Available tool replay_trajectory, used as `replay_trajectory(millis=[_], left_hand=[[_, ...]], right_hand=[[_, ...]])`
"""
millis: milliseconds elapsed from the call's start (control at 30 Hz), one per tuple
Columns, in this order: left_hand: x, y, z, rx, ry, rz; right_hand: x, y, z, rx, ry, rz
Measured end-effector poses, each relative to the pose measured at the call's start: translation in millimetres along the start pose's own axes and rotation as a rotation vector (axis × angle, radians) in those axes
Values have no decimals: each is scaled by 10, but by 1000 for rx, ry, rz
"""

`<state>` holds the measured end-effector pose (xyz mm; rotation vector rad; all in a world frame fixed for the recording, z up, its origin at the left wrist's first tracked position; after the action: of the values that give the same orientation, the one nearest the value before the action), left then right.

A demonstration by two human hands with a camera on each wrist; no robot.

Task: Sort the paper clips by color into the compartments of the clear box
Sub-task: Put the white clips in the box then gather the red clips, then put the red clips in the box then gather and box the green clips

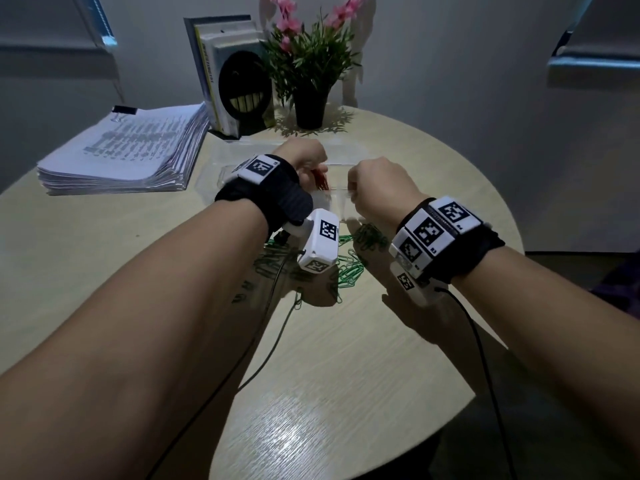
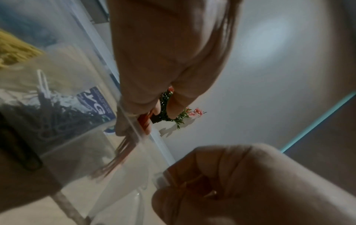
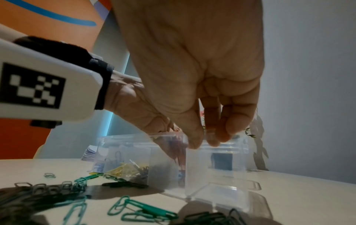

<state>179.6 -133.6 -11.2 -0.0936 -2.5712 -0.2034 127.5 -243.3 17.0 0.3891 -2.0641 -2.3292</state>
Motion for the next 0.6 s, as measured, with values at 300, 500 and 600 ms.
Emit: replay_trajectory(millis=[300,500,600], left_hand=[[39,37,-51,-82,-21,86],[536,387,-160,-14,-263,168],[738,614,-30,-250,-291,216]], right_hand=[[37,29,-24,-18,10,-17],[238,-10,-281,-131,-64,128],[396,-213,-325,-73,-97,384]])
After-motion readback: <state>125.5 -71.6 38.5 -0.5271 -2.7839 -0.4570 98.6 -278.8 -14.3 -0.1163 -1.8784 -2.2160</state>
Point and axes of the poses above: each hand's wrist, its own x-axis away from the middle knuckle, its own y-axis out of the back of the hand, z = x × y, the point moved 8 cm from there along -x, towards the middle knuckle, and after that the axes turned 6 degrees about y, right-handed, at the moved point
